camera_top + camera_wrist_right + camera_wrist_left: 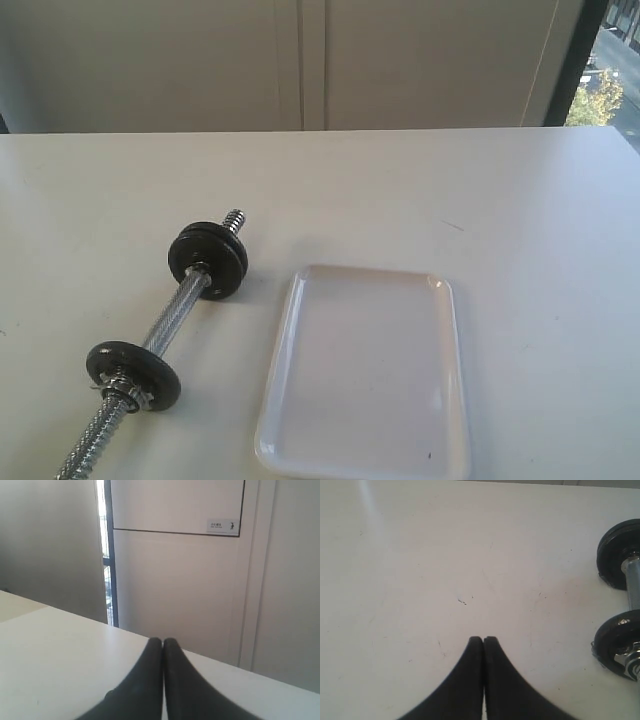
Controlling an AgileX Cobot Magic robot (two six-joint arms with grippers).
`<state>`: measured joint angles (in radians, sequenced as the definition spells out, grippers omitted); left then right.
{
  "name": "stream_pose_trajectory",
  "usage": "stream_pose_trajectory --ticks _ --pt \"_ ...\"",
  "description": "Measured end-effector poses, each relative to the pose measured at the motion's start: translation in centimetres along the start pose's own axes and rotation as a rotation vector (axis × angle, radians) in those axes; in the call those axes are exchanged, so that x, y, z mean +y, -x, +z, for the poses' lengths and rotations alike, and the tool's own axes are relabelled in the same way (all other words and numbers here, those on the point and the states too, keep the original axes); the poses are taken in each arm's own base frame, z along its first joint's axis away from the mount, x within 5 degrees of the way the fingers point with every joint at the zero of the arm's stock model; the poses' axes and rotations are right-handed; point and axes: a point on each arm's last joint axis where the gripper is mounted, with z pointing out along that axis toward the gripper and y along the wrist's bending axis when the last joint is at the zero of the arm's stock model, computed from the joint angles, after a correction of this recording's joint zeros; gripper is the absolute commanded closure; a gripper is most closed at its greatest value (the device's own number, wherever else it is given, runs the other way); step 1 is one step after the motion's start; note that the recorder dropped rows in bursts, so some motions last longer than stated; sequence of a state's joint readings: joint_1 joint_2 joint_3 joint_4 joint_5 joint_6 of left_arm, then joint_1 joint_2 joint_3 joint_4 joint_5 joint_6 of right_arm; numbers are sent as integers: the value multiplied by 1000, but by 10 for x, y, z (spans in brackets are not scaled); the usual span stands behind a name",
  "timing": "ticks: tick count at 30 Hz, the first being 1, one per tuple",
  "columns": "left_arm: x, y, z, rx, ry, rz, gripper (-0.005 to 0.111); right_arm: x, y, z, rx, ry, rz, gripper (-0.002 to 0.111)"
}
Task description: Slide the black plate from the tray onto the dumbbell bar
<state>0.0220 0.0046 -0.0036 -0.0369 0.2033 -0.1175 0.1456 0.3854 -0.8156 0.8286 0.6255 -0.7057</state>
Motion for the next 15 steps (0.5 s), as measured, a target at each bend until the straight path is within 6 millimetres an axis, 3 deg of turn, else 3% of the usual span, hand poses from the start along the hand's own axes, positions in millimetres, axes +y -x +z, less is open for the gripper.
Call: stream_pose_trajectory --ticks 5,15 --pt "0 0 0 0 0 0 107 5 2 -11 -37 1 -18 108" --pt "0 0 0 0 0 0 107 5 1 -11 -35 1 -17 108"
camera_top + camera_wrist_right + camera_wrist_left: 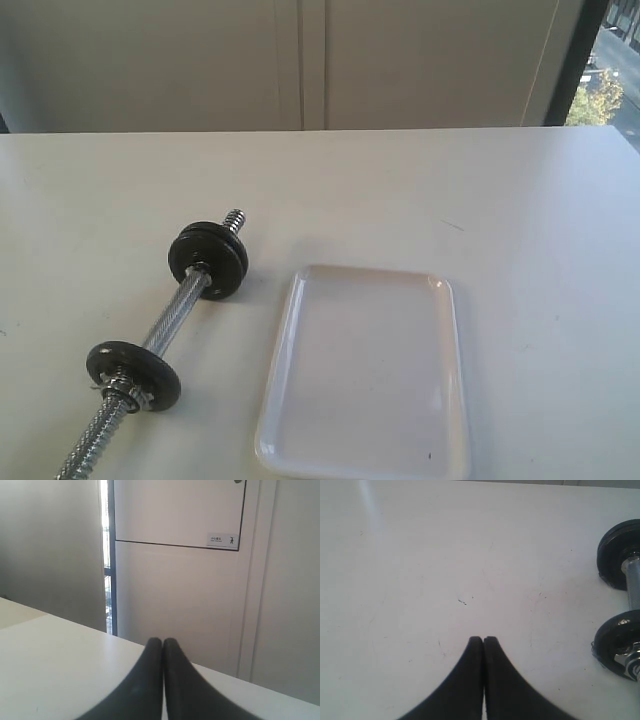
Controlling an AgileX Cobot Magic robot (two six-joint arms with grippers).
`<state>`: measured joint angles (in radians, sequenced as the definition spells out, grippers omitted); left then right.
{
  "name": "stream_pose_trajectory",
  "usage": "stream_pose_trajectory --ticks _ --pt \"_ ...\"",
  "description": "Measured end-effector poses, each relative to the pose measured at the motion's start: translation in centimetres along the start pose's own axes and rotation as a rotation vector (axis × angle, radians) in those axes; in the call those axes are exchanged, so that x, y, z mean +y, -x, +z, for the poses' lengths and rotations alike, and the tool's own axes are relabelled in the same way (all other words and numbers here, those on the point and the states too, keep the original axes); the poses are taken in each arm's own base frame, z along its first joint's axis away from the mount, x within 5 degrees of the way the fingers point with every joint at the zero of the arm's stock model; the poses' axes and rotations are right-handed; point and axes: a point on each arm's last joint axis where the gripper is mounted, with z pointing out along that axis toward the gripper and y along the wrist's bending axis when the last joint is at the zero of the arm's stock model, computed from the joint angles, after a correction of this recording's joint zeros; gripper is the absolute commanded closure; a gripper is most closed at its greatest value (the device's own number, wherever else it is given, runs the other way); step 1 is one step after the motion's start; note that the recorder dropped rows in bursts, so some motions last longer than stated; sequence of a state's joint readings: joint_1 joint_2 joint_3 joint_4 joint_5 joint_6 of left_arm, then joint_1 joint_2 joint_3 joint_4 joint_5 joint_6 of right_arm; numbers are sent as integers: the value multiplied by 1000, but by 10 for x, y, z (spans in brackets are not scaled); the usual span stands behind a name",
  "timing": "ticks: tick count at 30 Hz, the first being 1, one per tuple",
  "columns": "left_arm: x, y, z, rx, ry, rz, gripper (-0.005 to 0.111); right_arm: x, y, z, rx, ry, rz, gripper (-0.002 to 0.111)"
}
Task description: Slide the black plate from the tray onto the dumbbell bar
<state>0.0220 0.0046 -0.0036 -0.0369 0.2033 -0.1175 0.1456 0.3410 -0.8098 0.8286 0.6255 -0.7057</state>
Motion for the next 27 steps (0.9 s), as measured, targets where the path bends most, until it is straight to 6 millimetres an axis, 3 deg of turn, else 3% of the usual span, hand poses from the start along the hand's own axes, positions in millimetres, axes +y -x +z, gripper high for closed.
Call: stream_pose_trajectory --ticks 7,12,15,19,22,27 --pt "0 0 0 0 0 0 107 3 -21 -7 16 -2 4 108" --pt "0 0 0 0 0 0 107 2 -51 -11 69 -23 -21 108" --pt "0 0 0 0 0 0 107 -6 -83 -8 183 -84 -49 108" --pt "0 0 0 0 0 0 107 -23 -130 -11 340 -258 56 108" --pt "0 0 0 0 0 0 107 -31 -158 -14 312 -388 208 108" --pt "0 0 0 0 0 0 107 -34 -205 -18 312 -438 313 108"
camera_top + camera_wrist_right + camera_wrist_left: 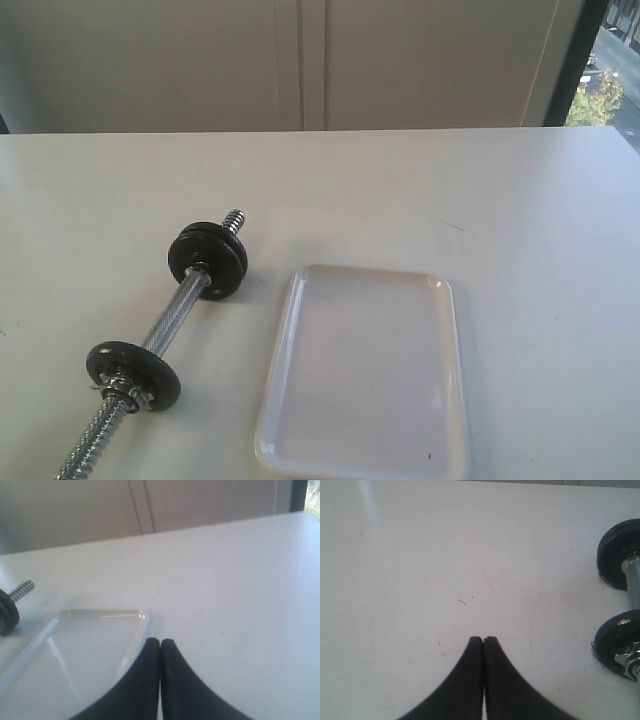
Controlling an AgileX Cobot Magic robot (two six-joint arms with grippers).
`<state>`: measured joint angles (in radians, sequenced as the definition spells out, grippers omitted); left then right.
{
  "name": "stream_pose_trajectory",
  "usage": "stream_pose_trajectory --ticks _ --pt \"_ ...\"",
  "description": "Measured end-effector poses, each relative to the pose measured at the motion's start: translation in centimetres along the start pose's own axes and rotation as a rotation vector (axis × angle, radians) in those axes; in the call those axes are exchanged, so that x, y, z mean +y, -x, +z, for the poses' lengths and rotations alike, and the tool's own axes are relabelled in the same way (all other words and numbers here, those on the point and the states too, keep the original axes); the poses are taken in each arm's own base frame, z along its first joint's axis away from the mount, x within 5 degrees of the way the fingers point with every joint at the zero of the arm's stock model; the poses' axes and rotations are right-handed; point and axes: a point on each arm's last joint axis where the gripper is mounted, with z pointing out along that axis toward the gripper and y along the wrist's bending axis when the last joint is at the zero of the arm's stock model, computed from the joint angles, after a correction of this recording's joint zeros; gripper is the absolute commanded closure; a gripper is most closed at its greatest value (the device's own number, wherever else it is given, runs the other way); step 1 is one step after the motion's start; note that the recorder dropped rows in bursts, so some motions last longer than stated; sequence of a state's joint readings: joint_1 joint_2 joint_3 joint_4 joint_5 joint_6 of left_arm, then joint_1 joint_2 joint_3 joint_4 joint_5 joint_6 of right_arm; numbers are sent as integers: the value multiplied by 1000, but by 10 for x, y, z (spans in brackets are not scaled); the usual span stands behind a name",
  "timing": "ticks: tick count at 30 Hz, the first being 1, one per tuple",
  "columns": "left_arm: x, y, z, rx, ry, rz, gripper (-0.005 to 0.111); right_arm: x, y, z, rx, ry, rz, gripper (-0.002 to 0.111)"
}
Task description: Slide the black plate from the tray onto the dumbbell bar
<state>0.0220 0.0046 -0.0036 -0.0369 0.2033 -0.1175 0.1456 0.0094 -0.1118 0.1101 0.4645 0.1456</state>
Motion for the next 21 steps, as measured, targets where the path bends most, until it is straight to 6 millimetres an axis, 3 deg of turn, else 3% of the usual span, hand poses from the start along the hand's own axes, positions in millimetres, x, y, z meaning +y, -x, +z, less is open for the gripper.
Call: stream_pose_trajectory --ticks 4,8,14,21 --pt "0 0 0 0 0 0 107 -9 -30 11 97 -33 -10 108" --pt "0 0 0 0 0 0 107 -10 -27 12 48 -33 -79 108" --pt "0 0 0 0 0 0 107 -9 -23 12 3 -32 -335 108" --pt "0 0 0 0 0 0 107 -12 -22 12 -6 -84 -254 108"
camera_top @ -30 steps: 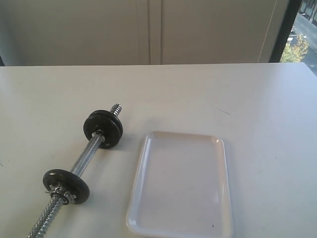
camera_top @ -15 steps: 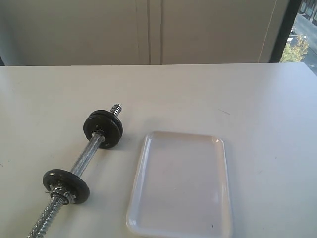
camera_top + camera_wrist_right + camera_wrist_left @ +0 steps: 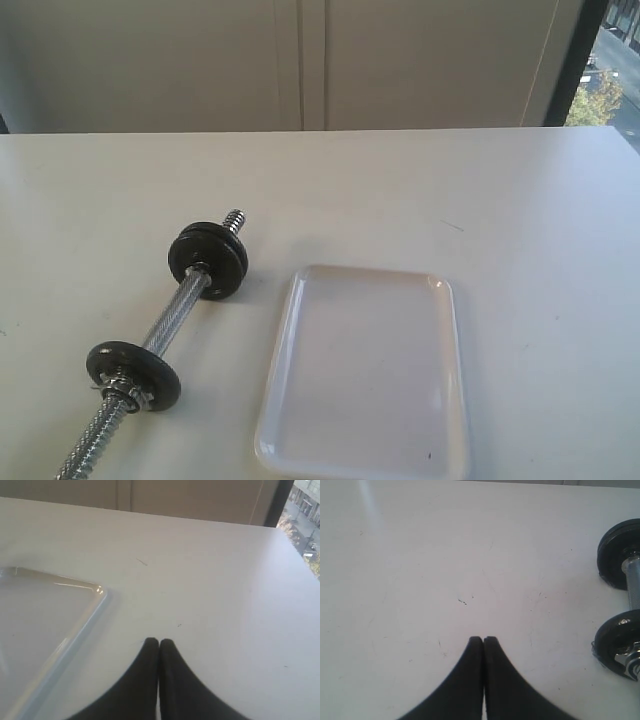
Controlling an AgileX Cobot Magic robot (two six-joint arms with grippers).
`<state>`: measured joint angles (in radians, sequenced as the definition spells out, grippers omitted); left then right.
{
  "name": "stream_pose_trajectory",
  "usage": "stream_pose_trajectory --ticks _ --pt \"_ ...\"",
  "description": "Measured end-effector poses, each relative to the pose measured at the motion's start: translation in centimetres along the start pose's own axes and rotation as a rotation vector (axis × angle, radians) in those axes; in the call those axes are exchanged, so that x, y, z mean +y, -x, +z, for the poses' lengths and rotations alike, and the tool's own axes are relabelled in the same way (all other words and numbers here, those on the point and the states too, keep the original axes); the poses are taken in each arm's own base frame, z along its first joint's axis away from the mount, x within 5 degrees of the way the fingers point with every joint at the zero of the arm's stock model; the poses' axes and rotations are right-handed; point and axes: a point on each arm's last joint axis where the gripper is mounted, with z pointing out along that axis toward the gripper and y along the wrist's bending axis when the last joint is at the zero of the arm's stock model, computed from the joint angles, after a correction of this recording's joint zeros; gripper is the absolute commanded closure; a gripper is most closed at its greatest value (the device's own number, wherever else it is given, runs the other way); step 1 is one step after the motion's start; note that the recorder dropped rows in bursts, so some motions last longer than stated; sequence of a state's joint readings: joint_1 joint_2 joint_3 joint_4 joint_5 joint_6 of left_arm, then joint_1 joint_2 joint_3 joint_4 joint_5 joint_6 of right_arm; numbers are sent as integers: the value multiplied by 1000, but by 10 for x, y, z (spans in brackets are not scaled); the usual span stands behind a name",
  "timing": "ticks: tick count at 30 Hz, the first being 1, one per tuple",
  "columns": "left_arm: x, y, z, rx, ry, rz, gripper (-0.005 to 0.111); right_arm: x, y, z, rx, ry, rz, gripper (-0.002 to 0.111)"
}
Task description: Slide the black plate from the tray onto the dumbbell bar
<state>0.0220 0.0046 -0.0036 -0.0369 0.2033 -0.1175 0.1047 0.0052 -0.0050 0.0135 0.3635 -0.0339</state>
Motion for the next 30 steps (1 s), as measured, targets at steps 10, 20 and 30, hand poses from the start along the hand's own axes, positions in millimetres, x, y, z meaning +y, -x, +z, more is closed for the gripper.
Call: stream_pose_trajectory --ticks 10,20,30 --pt "0 0 0 0 0 0 107 -4 1 0 -7 -71 40 108" --pt "0 0 0 0 0 0 107 -5 1 0 -7 -93 59 108" --pt "0 0 0 0 0 0 107 -5 1 0 -8 -91 64 108"
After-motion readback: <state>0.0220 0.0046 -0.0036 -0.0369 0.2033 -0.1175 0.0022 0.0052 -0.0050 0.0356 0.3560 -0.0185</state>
